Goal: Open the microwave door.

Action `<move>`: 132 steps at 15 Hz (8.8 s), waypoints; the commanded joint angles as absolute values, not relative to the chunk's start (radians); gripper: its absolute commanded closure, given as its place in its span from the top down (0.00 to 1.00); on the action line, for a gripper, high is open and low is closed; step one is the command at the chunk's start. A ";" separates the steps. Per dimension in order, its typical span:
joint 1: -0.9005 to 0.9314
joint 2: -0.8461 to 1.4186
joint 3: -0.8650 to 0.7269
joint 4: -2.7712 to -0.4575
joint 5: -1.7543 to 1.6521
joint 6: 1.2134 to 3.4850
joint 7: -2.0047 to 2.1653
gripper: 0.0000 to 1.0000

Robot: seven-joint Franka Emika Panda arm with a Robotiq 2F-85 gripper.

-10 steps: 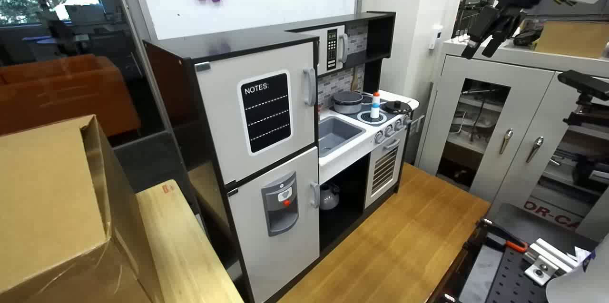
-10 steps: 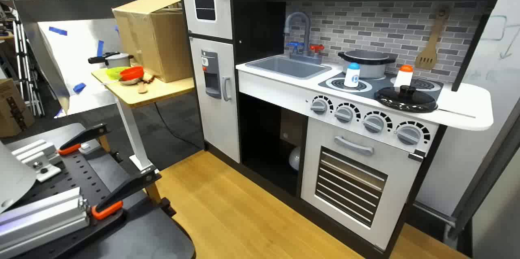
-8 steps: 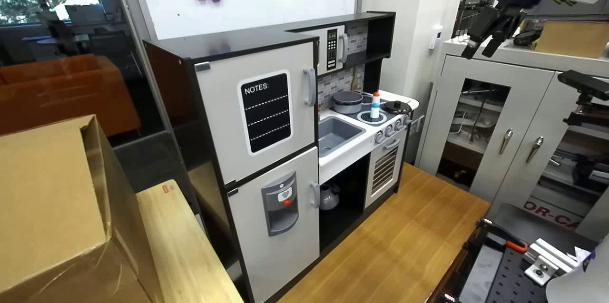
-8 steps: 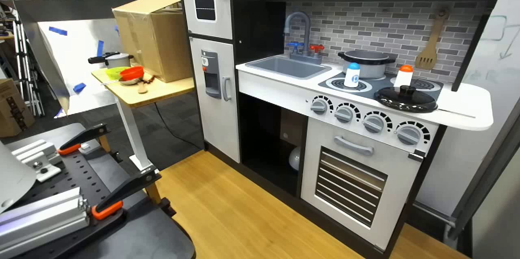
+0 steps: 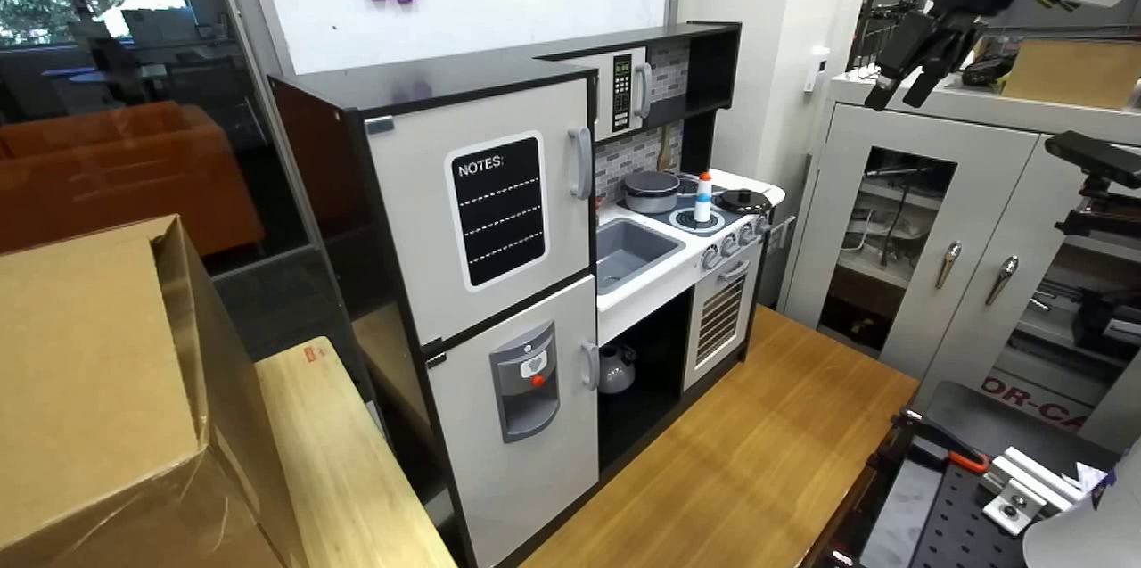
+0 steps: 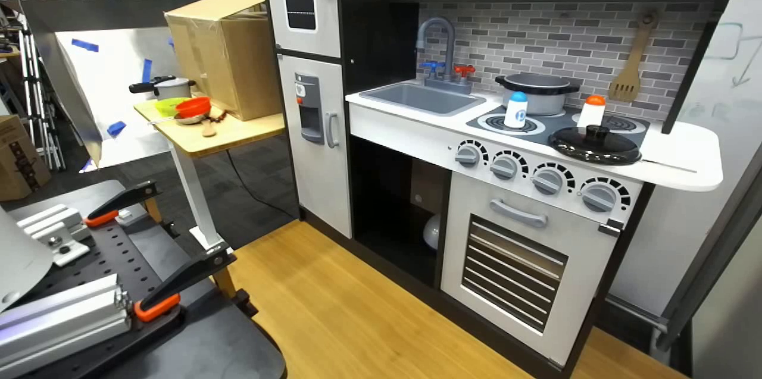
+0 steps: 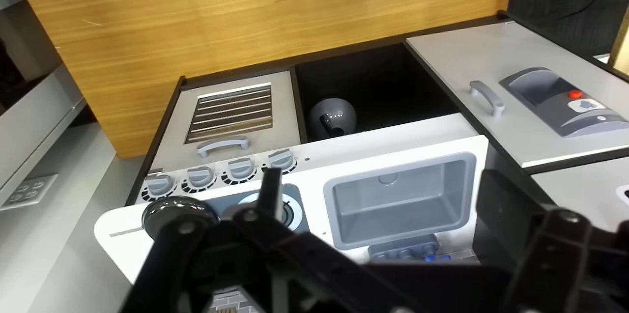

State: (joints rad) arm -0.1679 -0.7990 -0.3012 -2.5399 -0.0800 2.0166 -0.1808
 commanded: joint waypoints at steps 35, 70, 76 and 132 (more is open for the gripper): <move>-0.113 -0.544 -0.147 -2.592 -0.052 2.711 -0.046 1.00; -0.046 -0.005 -0.131 -2.279 -0.018 3.208 -0.034 1.00; -0.101 0.052 -0.136 -2.219 -0.035 3.212 -0.019 1.00; -0.161 0.189 -0.084 -2.070 0.003 3.177 -0.037 1.00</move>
